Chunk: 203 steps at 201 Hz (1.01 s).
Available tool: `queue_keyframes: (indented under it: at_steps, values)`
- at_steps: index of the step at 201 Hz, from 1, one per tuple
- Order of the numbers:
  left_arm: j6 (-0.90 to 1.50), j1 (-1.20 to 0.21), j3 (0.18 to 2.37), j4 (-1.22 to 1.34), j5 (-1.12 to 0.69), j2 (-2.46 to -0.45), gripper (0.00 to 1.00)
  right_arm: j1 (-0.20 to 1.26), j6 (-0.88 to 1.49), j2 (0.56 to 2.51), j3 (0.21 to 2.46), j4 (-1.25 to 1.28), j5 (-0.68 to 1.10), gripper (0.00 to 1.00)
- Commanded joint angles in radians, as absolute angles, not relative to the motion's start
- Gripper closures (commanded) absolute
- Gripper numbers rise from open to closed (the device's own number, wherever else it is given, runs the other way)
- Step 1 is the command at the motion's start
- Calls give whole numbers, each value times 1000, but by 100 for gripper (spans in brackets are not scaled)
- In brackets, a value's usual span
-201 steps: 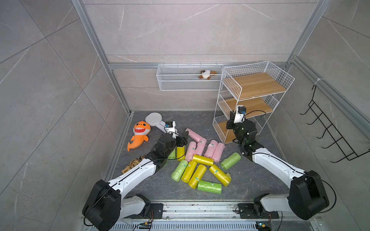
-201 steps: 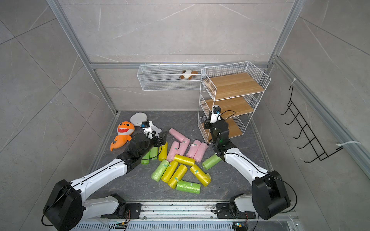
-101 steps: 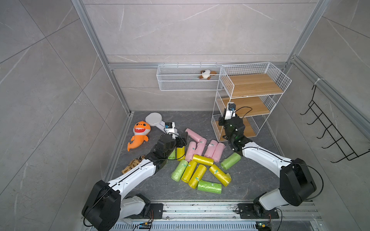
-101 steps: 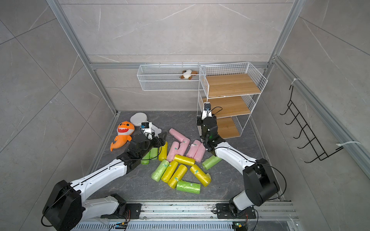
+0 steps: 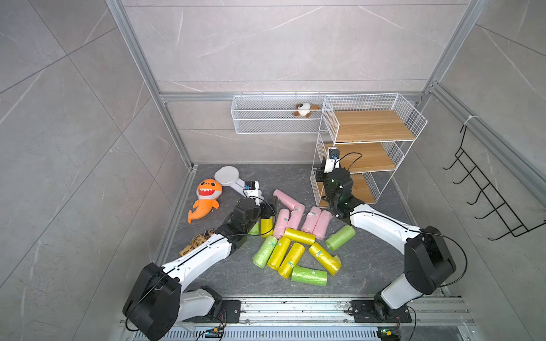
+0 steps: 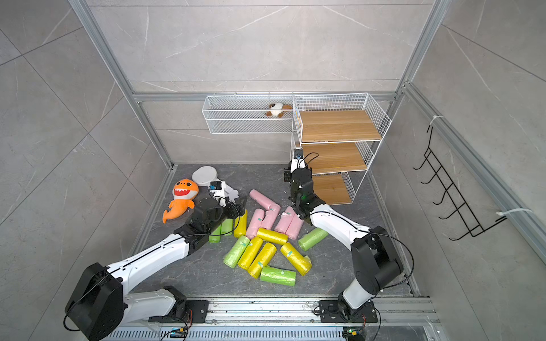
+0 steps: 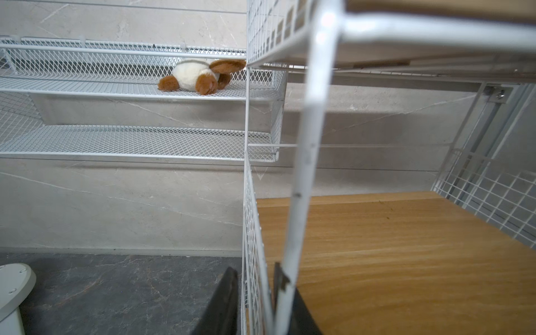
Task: Sort the rolls of trash bags by color and place them on the shelf
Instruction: Adjust the shelf at the center of the board, then pick up the roll of trash bags from the center of the board.
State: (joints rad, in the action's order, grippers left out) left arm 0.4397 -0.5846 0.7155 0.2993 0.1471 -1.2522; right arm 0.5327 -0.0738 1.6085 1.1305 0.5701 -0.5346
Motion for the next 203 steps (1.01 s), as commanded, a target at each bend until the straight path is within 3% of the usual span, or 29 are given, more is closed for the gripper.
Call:
queue_keyframes:
  at_steps: [1,27,52,89,130,203]
  values:
    - [473,-587,749,276,112,-1274,10,542,-60,1527,1102,483,-493,59]
    - [469,-587,767,200,100,-1301,10,542,-38,1408,1050,340,-483,42]
    - [443,-586,799,73,157,-1340,10,543,-11,1274,987,193,-488,35]
    - [436,-545,873,-74,159,-1460,17,559,66,1121,936,-102,-428,33]
    - [436,-539,1030,-159,144,-1630,27,578,128,1088,889,-221,-354,32]
    - [428,-540,1176,-265,220,-1808,22,583,170,1104,830,-181,-316,31]
